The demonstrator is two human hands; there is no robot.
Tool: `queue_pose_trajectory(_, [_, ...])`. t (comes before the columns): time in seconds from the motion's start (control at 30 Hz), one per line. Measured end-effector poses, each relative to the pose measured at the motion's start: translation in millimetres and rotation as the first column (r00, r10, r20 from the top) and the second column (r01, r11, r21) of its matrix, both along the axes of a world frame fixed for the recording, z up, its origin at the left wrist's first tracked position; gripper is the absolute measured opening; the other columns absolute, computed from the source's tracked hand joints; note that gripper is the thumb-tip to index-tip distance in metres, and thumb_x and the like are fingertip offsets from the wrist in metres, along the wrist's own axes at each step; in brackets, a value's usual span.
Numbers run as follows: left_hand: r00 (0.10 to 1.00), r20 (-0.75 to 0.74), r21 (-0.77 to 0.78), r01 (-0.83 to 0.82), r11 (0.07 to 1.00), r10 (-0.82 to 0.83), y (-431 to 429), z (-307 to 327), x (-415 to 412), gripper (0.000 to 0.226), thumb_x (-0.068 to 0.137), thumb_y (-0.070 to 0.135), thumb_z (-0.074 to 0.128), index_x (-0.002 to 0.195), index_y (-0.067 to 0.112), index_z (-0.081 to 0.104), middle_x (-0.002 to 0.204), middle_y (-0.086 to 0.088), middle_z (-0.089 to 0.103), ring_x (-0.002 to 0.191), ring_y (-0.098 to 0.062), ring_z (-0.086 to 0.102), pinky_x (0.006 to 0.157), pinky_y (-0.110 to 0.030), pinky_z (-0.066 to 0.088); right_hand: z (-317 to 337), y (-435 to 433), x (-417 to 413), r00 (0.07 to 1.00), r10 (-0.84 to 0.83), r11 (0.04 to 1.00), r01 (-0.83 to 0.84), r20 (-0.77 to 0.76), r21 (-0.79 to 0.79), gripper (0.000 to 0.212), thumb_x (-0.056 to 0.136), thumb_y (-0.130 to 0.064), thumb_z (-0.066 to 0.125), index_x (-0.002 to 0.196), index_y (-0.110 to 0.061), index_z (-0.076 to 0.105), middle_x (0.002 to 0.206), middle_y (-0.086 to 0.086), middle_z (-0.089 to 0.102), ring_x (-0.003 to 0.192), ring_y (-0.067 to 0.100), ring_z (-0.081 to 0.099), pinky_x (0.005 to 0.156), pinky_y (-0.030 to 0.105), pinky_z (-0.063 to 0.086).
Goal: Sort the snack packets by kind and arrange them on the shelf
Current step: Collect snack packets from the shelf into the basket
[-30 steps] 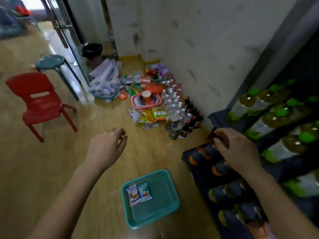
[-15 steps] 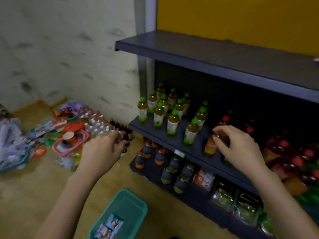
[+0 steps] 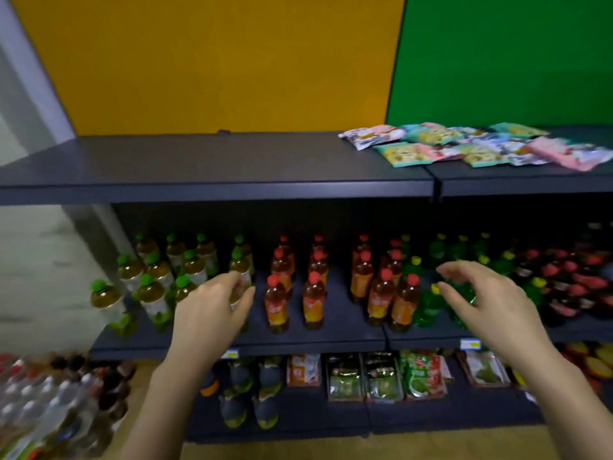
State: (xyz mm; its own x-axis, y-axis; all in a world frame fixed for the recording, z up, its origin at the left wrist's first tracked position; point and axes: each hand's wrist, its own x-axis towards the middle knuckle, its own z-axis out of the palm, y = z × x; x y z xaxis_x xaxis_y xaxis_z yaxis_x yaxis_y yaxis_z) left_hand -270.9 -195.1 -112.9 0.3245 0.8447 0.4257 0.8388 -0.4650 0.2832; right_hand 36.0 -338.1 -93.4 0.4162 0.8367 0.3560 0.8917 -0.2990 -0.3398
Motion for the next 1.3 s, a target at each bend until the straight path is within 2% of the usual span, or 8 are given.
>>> queue_pose_trajectory(0.43, [0.987,0.129,0.222,0.061,0.973,-0.091,62,62,158,0.011,0.087,0.032,0.059,0.086,0.022,0.064,0.071,0.011,0.061,0.069,-0.018,0.062,0.05,-0.023,0.036,53,96,141,0.996,0.086,0.99,-0.087,0.01,0.116,0.019,0.086,-0.031,0.059,0.105,-0.027,0.063,0.1,-0.008,0.067,0.096,0.015,0.063,0.08,0.039,0.053])
queue_pose_trajectory(0.6, [0.981,0.174,0.212,0.045,0.976,-0.083,107,93,211,0.017,0.089,0.036,0.055,0.092,0.023,0.064,0.084,0.004,0.068,0.086,-0.026,0.064,0.067,-0.033,0.046,82,176,168,0.986,0.164,0.981,-0.165,0.015,0.102,0.027,0.09,-0.032,0.054,0.109,-0.016,0.063,0.104,0.004,0.067,0.095,0.025,0.062,0.08,0.04,0.052])
queue_pose_trajectory(0.7, [0.988,0.136,0.146,0.052,0.988,-0.072,141,104,238,0.02,0.09,0.038,0.053,0.094,0.022,0.063,0.091,0.001,0.069,0.092,-0.029,0.062,0.07,-0.033,0.043,92,221,166,0.99,0.14,0.989,-0.14,0.004,0.043,0.039,0.091,-0.043,0.049,0.097,-0.007,0.063,0.097,0.009,0.066,0.091,0.029,0.061,0.077,0.04,0.051])
queue_pose_trajectory(0.8, [0.991,0.126,0.024,0.048,0.999,-0.051,176,106,261,0.02,0.089,0.038,0.053,0.096,0.022,0.063,0.095,0.001,0.067,0.097,-0.029,0.06,0.074,-0.032,0.041,95,259,159,0.996,0.076,0.989,-0.07,0.038,-0.132,0.054,0.09,-0.057,0.042,0.074,-0.006,0.049,0.088,0.013,0.057,0.087,0.029,0.055,0.065,0.033,0.039])
queue_pose_trajectory(0.93, [0.98,0.193,-0.12,0.068,0.99,-0.044,218,104,284,0.026,0.089,0.037,0.054,0.101,0.016,0.062,0.101,-0.002,0.065,0.104,-0.029,0.057,0.081,-0.033,0.042,95,294,151,0.992,0.024,0.957,0.014,0.127,-0.291,0.068,0.08,-0.07,0.044,0.096,-0.006,0.059,0.11,0.013,0.061,0.103,0.03,0.057,0.071,0.031,0.038])
queue_pose_trajectory(1.07, [0.988,0.153,-0.244,0.046,0.969,-0.008,256,103,303,0.038,0.09,0.041,0.052,0.111,0.009,0.056,0.118,-0.011,0.061,0.11,-0.031,0.054,0.083,-0.033,0.041,99,309,157,0.998,0.044,0.922,-0.019,0.054,-0.387,0.062,0.073,-0.073,0.052,0.082,-0.011,0.05,0.105,0.01,0.059,0.101,0.029,0.056,0.07,0.03,0.038])
queue_pose_trajectory(1.2, [0.99,0.14,-0.339,0.046,0.94,0.002,281,102,329,0.05,0.091,0.043,0.048,0.118,0.002,0.05,0.126,-0.02,0.054,0.115,-0.035,0.049,0.079,-0.033,0.037,105,305,163,0.99,0.088,0.945,-0.117,-0.108,-0.307,0.05,0.076,-0.059,0.061,0.064,-0.014,0.043,0.074,0.004,0.05,0.076,0.023,0.051,0.052,0.029,0.031])
queue_pose_trajectory(1.3, [0.97,0.241,-0.418,0.069,0.906,0.037,296,102,352,0.063,0.089,0.052,0.047,0.125,-0.001,0.042,0.132,-0.022,0.048,0.123,-0.034,0.043,0.085,-0.034,0.038,108,295,178,0.961,0.128,0.978,-0.164,-0.244,-0.131,0.043,0.082,-0.048,0.061,0.097,-0.008,0.059,0.101,0.011,0.064,0.093,0.028,0.058,0.071,0.034,0.045])
